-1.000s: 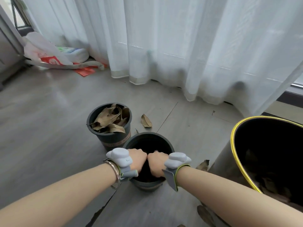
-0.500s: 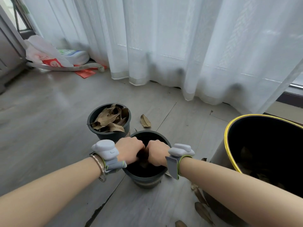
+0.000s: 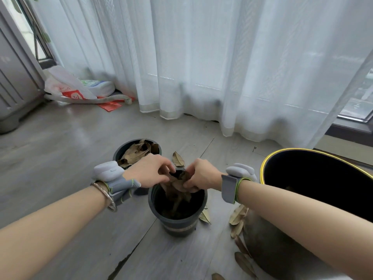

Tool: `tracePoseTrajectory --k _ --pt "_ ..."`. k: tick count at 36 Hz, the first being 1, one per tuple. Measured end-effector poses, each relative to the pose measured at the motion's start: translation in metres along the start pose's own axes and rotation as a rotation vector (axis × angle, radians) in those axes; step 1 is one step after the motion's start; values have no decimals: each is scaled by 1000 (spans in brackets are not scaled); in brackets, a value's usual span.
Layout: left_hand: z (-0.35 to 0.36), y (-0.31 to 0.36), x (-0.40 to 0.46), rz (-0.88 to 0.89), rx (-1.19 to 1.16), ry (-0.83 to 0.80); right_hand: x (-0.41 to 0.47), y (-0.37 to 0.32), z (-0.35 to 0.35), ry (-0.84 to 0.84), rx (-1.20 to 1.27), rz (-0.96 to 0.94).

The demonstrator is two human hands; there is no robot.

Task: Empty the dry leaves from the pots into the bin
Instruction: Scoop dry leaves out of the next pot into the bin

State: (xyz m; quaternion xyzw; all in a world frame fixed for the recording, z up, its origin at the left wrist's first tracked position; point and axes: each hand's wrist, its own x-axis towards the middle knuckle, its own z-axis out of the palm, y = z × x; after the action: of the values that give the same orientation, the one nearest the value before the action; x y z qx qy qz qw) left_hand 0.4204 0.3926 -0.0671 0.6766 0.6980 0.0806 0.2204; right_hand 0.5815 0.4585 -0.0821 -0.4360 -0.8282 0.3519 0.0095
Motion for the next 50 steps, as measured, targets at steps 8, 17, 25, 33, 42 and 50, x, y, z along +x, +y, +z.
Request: tracePoseTrajectory --k 8,17,25,33,42,50 --pt "-31 24 -7 125 -57 165 -20 -8 -51 -8 187 -43" --pt "-54 78 5 275 -256 264 -66 9 -129 11 283 -70" --pt "-40 145 29 423 -352 217 -117 57 -187 -27 301 13" --pt "13 203 63 503 -255 156 -143 125 -190 -12 364 226" --pt "63 233 96 421 131 37 -119 173 -142 95 359 408" --pt "94 246 108 406 538 -57 -93 180 -117 44 338 506"
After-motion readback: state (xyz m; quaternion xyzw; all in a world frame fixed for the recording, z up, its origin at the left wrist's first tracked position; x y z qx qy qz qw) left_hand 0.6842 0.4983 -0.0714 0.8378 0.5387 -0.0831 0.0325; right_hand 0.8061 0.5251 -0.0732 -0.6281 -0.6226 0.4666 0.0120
